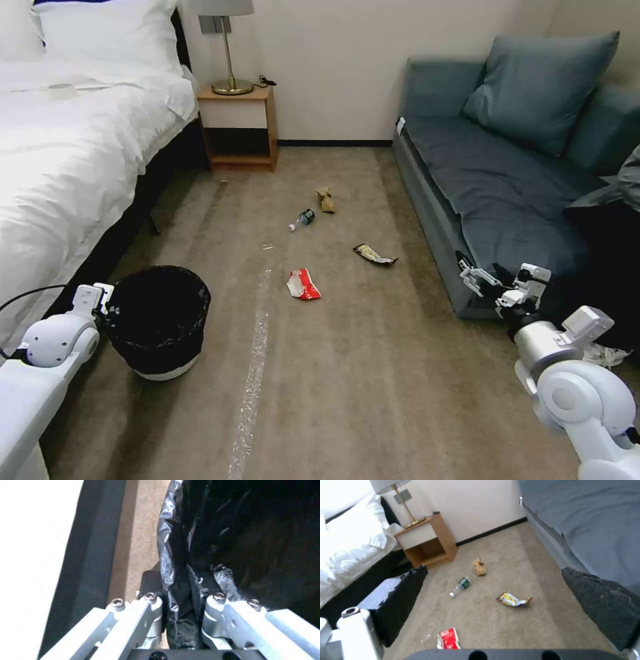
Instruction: Pick up the trash bin, then pick up the garbage on the floor and place it into the trash bin.
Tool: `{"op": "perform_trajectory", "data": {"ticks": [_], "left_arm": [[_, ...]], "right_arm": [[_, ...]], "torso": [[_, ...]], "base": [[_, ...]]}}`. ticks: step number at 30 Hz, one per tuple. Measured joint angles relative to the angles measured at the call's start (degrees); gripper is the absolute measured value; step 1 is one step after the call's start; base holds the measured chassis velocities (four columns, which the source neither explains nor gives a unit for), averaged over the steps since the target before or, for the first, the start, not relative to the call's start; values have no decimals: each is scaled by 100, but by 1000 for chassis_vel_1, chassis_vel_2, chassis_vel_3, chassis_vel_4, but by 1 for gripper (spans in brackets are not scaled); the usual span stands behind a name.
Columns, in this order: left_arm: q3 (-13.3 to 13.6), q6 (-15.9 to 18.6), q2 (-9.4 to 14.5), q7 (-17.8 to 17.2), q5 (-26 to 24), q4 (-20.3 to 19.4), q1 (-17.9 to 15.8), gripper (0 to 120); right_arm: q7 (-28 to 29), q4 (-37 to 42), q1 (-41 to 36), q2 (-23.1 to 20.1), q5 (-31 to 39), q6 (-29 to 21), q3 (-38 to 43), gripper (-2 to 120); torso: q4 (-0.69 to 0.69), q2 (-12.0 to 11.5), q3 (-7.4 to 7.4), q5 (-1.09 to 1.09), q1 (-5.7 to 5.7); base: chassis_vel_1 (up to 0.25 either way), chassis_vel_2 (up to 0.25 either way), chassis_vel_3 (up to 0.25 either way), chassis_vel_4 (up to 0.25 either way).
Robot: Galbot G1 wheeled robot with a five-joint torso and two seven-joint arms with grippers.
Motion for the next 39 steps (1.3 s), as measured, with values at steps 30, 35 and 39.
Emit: {"op": "perform_trajectory", "data": {"ticks": [30, 35, 39], "left_arm": [[525, 174, 416, -381, -349, -520, -1003, 6], [508, 227, 315, -458, -505, -561, -1240, 6], [510, 233, 249, -549, -676, -572, -1505, 6]], "right_arm": [[-1030, -660, -175, 413, -143, 104, -138, 100], [-1188, -703, -222, 502, -181, 41, -238, 100], [-1280, -835, -251, 554, -368, 28, -373, 100]], "torso": [[1, 0, 0, 0, 0], [2, 0, 0, -1, 0], [1, 0, 0, 0, 0]], "base": [[0, 0, 0, 0], [0, 0, 0, 0], [0, 0, 0, 0]]}}
